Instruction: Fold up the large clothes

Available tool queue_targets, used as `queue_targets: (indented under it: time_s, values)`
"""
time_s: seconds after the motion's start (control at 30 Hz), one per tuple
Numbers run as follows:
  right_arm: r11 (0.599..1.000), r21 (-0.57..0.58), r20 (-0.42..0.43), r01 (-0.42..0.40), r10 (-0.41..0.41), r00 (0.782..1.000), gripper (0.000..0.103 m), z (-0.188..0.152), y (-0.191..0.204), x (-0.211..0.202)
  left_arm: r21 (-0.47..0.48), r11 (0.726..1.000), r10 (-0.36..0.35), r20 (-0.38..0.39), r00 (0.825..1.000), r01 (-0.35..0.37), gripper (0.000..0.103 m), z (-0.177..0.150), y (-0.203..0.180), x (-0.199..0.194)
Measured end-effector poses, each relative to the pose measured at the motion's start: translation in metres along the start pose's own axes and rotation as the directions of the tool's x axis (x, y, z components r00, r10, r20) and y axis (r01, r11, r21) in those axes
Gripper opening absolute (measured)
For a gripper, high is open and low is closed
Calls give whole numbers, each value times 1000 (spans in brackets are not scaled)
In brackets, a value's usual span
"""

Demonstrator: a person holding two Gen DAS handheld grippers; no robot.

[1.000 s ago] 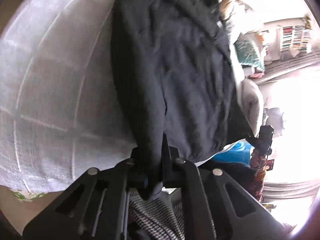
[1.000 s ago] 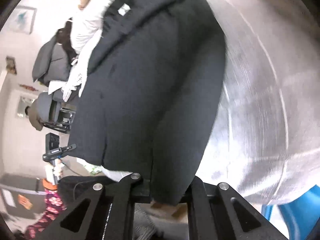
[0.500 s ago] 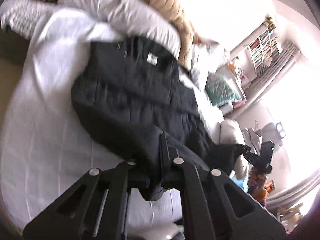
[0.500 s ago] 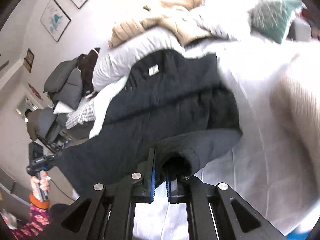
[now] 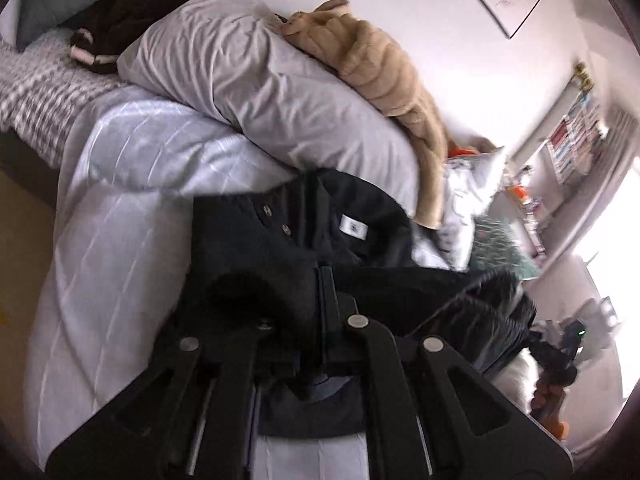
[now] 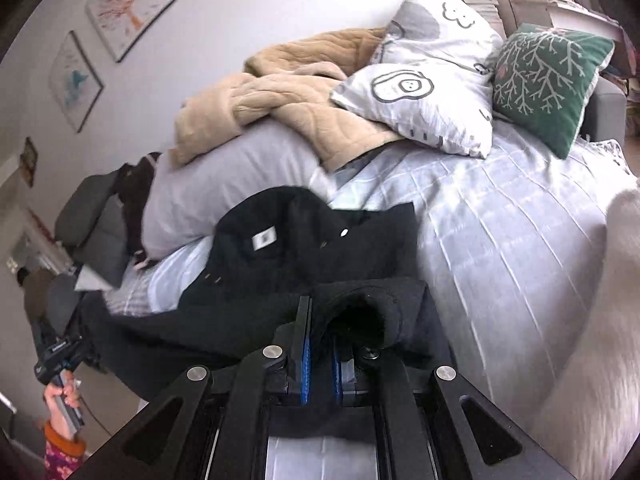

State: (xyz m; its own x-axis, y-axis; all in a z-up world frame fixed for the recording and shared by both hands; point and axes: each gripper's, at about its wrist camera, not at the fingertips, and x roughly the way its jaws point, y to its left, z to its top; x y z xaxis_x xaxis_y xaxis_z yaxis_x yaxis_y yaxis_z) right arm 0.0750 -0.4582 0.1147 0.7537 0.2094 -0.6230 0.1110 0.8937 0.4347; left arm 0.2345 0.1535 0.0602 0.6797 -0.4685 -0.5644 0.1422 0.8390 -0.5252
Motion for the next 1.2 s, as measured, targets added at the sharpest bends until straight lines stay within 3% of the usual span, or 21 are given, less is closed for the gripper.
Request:
queue_targets:
  time_s: [0.23,0.33,0.4,0.47,0.57,0.6,0.63,0.7,0.77,0.87,0.97,1.13,1.17,1.2]
  values:
    - [996,30,-79,82,-80,994,8,51,-29,116,65,990,129,-30,991,-127,13,27,11,115]
    - [994,46,-123,104,-97,988,10,51,-45,166,78,979,194,-110,975,-186,14,24,27,167]
    - [992,56,-166,115,-105,981,14,47,-58,197,82,971,236,-187,954,-224,15,20,39,194]
    - [991,61,-196,123,-109,974,14,39,-69,219,86,969,246,-209,947,-232,16,13,47,204]
    - [992,93,-196,82,-62,979,18,34,-80,226,88,976,212,-207,955,-198,21,11,51,194]
    - [993,110,-200,51,-29,979,24,35,-83,224,86,978,203,-211,956,-189,34,12,51,188]
    - [992,121,-205,25,0,979,29,37,-84,221,84,979,198,-205,958,-184,54,14,51,179]
    - [987,152,-202,-45,76,976,61,42,-86,208,94,980,190,-150,970,-177,73,20,48,155]
    - [982,160,-164,-96,123,979,66,51,-86,188,143,975,182,-90,979,-168,77,26,42,131]
    - [990,103,-128,-92,105,986,67,63,-83,161,259,944,227,-53,972,-206,81,35,36,118]
    - [1000,19,-106,15,-12,994,69,70,-79,151,365,895,296,-59,953,-255,81,35,35,132]
    - [976,-120,-156,185,-202,967,68,63,-70,183,439,853,374,-135,918,-283,81,26,47,192]
    - [967,-149,-162,209,-232,959,55,60,-68,193,432,849,393,-128,910,-306,79,25,49,204]
    - [957,-176,-158,229,-257,953,31,57,-65,202,414,855,391,-118,913,-312,66,24,49,209]
